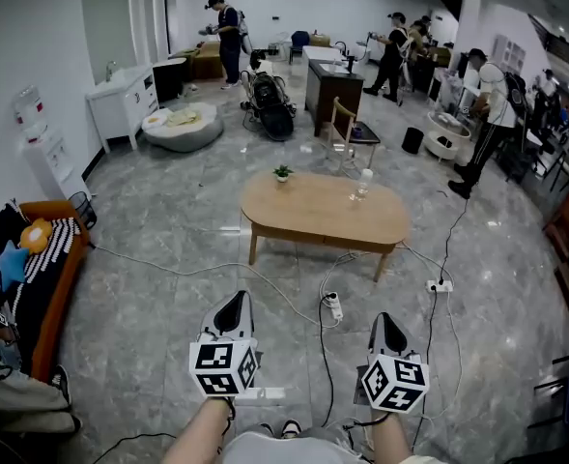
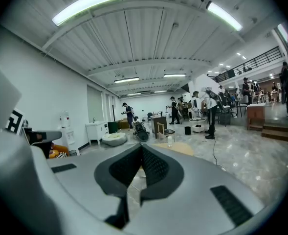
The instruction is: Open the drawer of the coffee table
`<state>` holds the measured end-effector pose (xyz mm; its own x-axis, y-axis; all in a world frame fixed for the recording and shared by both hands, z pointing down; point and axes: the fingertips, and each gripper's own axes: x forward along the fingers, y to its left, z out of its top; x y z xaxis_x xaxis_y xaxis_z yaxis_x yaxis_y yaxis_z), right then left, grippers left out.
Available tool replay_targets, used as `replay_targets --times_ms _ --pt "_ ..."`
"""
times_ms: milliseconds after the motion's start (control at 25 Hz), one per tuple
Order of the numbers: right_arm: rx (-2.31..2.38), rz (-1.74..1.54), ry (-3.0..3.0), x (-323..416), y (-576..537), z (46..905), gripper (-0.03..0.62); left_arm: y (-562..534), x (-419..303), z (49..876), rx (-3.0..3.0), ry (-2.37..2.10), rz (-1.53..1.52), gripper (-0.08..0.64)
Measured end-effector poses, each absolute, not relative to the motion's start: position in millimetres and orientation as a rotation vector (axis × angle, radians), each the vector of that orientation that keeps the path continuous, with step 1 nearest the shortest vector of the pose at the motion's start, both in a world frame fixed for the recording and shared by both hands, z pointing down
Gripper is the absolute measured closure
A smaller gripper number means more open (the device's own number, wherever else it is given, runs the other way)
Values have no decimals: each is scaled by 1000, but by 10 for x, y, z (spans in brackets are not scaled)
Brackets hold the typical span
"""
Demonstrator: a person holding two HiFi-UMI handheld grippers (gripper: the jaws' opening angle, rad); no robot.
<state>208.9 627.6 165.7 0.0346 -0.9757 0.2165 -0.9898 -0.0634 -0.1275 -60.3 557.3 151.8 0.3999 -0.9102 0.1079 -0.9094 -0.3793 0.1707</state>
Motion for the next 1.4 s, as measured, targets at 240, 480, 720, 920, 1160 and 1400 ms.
replay_targets --times_ms 240,480,720,920,1160,1400 --pt "2235 374 -2092 2130 6296 1672 592 5571 -656 1547 2449 -1632 15 565" --pt "2239 385 -2075 2181 6322 1731 592 5572 -633 1543 2471 -1592 16 468" --pt "2243 386 -2073 2174 6307 1740 592 5589 -600 1539 2510 -1518 28 334" --pt "2232 393 -2078 2145 6306 1747 592 5617 -591 1560 2526 -1460 51 257" --pt "2212 402 -2081 2077 6297 1755 592 5644 -634 1559 2538 -1418 22 145" --pt "2193 416 -2089 1956 6256 1801 592 5674 -672 1554 2584 -1374 -5 52"
